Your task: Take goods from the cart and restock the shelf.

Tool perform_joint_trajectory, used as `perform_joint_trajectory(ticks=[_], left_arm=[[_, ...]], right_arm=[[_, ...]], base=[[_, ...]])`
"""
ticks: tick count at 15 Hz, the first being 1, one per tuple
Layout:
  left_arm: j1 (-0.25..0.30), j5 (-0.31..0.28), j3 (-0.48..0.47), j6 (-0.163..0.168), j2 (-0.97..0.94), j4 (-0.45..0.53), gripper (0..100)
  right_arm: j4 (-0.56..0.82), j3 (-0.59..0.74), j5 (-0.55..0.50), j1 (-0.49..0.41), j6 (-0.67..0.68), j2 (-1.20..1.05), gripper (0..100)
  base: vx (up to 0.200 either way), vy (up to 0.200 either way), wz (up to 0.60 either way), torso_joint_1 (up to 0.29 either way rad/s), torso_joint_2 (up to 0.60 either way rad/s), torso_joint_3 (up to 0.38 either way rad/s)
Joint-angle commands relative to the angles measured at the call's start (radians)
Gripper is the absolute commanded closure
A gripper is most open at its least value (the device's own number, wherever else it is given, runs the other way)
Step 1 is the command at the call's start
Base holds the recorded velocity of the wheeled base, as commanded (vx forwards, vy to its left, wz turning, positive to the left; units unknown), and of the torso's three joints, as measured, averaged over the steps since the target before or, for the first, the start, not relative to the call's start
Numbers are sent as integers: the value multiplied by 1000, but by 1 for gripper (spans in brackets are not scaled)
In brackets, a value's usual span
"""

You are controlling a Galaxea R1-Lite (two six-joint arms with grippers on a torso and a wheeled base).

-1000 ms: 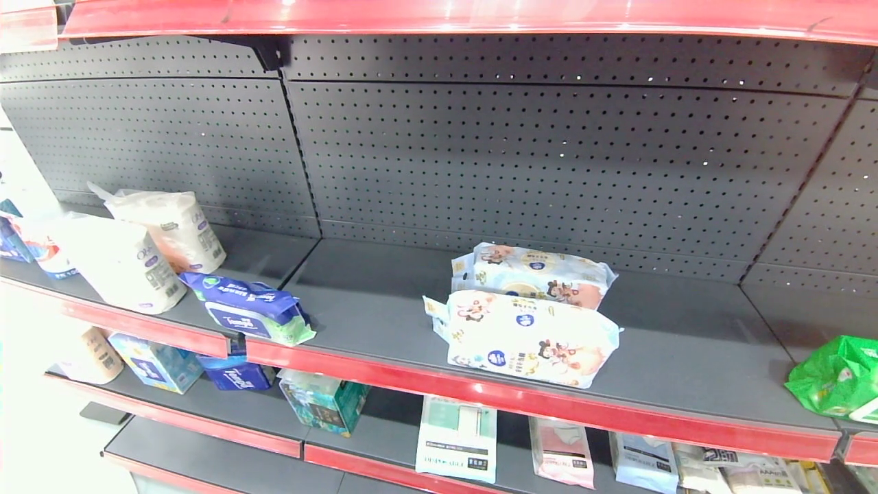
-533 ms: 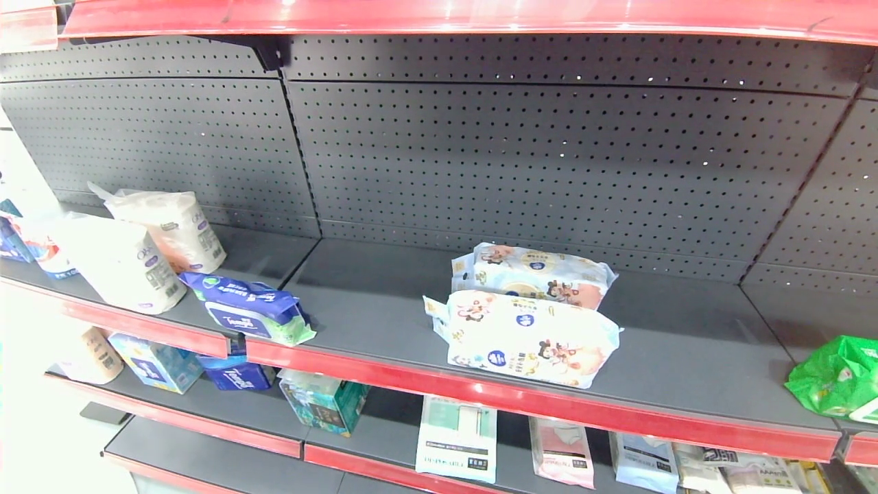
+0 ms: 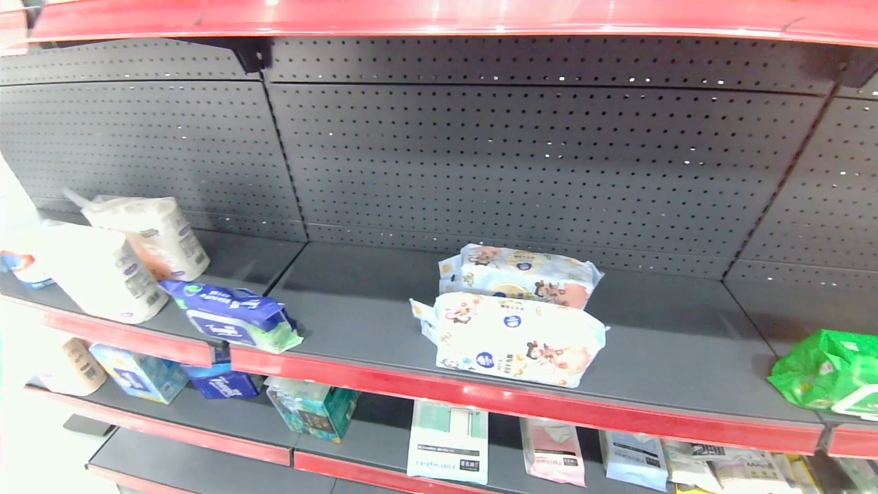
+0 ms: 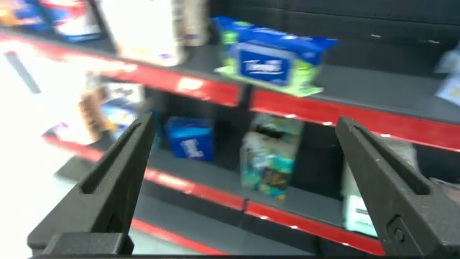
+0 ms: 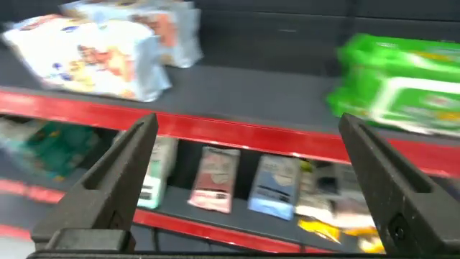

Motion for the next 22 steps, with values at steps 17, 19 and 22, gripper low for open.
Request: perform_joint_trajectory(ticks=[17,19,22], left_arm=[[-9,-7,-258,-87,237,-3,0],[1,68,-555,-302,603,-23,0],[11,118,-500,-202,899,-28,0]], right_arm=[[0,0,0,0,0,1,0],[0,0,0,0,0,1,0],[0,0,0,0,0,1,0]], base=[[0,0,-247,2,1,1],[0,0,0,0,0,0],[0,0,0,0,0,0]])
